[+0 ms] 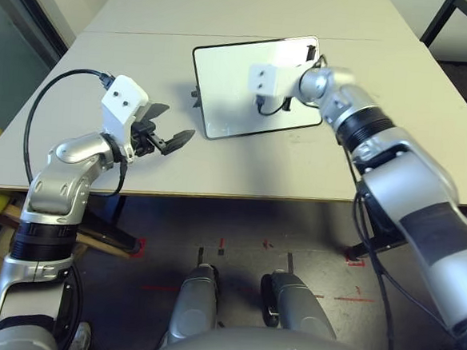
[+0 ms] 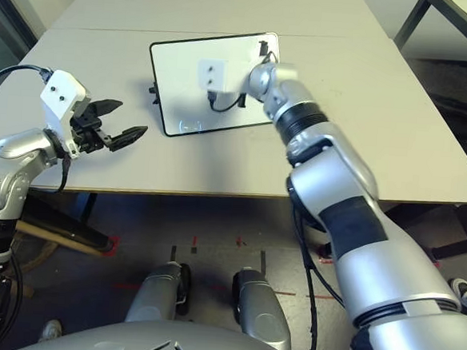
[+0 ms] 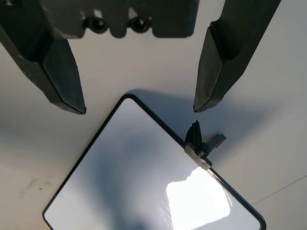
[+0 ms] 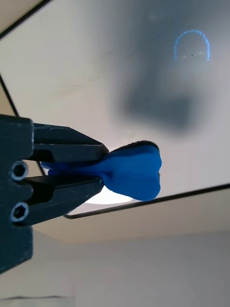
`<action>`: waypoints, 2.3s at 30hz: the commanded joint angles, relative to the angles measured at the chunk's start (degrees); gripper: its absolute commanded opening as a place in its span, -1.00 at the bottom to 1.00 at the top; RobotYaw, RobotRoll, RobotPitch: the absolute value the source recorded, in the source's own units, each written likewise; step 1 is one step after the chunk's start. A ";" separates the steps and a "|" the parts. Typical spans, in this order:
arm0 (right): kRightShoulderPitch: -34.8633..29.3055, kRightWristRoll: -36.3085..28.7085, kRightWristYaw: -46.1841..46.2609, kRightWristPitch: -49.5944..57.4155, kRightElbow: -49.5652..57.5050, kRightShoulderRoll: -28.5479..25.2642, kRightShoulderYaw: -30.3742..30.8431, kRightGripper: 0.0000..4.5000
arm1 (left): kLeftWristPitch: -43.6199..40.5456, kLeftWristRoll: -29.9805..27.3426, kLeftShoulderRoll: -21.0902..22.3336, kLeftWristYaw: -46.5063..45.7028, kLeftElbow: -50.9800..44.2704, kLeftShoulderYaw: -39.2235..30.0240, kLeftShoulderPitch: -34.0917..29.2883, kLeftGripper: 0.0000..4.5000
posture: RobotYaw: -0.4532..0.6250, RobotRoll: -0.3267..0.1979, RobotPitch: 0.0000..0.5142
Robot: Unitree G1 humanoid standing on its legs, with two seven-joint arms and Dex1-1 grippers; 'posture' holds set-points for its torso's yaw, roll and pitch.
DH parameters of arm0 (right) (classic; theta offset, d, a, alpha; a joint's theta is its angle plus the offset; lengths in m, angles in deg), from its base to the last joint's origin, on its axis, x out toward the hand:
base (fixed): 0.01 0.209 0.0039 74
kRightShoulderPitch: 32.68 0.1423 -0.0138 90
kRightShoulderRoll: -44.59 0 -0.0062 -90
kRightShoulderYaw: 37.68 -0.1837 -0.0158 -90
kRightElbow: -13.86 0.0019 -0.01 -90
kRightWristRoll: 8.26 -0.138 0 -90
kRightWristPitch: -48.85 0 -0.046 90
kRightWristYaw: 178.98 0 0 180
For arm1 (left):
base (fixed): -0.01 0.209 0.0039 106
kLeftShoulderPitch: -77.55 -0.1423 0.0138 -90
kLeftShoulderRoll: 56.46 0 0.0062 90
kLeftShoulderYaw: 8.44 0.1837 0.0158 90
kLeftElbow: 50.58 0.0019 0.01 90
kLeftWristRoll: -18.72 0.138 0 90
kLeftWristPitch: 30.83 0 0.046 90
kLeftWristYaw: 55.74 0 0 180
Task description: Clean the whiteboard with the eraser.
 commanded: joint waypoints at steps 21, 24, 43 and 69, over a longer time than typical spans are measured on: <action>-4.05 -15.20 4.26 20.90 -22.77 -10.43 -18.43 -0.94 | 5.99 4.66 -4.44 -5.37 9.20 0.15 3.52 1.00 | -0.35 0.25 -0.53; -3.32 -15.40 6.14 17.56 -26.41 -9.01 -18.37 -0.94 | 5.67 4.64 -3.85 -5.85 8.28 -0.71 2.70 1.00 | -0.31 0.25 -0.53; -5.81 -20.63 16.74 4.16 -31.54 -4.76 -24.37 0.22 | 5.25 5.41 -2.99 -9.86 7.89 -4.20 0.71 1.00 | -0.21 0.25 -0.54; -28.89 -40.50 13.98 -21.63 -7.04 -11.72 -43.57 0.99 | 23.31 10.31 4.32 -24.75 59.61 -13.21 26.13 1.00 | -0.45 0.25 -0.46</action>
